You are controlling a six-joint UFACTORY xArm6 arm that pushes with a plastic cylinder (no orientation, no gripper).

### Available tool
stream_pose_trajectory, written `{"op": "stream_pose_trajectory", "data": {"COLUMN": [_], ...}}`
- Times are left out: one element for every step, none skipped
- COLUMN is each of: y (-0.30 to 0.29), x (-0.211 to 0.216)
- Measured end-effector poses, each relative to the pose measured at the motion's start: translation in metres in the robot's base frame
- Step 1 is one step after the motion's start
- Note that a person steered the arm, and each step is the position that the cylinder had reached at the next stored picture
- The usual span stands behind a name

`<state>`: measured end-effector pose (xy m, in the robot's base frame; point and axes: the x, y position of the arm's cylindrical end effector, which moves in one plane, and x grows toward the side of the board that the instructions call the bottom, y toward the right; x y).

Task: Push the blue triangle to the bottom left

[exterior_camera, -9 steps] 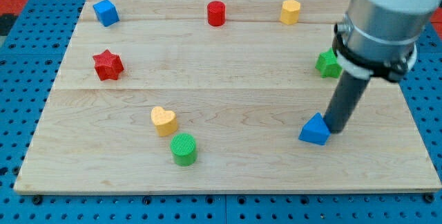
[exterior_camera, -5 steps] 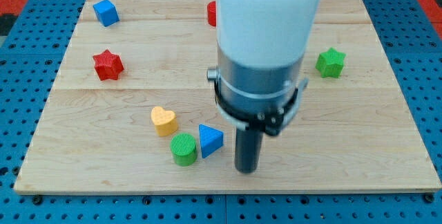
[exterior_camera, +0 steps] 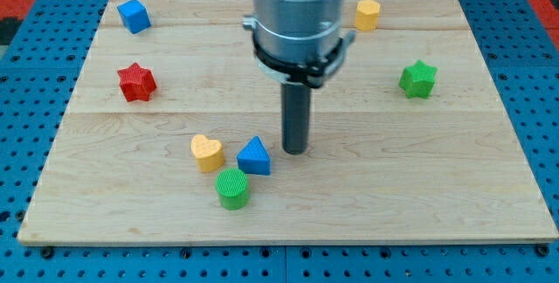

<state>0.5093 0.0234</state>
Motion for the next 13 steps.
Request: {"op": "stream_pose_trajectory", "data": {"y": [0.012, 0.012, 0.003, -0.022, -0.044, -0.024, -0.038, -0.095, -0.11, -0.099, -0.064, -0.098, -0.157], "x": [0.016, 0.016, 0.016, 0.007, -0.01, 0.003, 0.027, 0.017, -0.023, -0.039, -0.067, -0.077, -0.063]}}
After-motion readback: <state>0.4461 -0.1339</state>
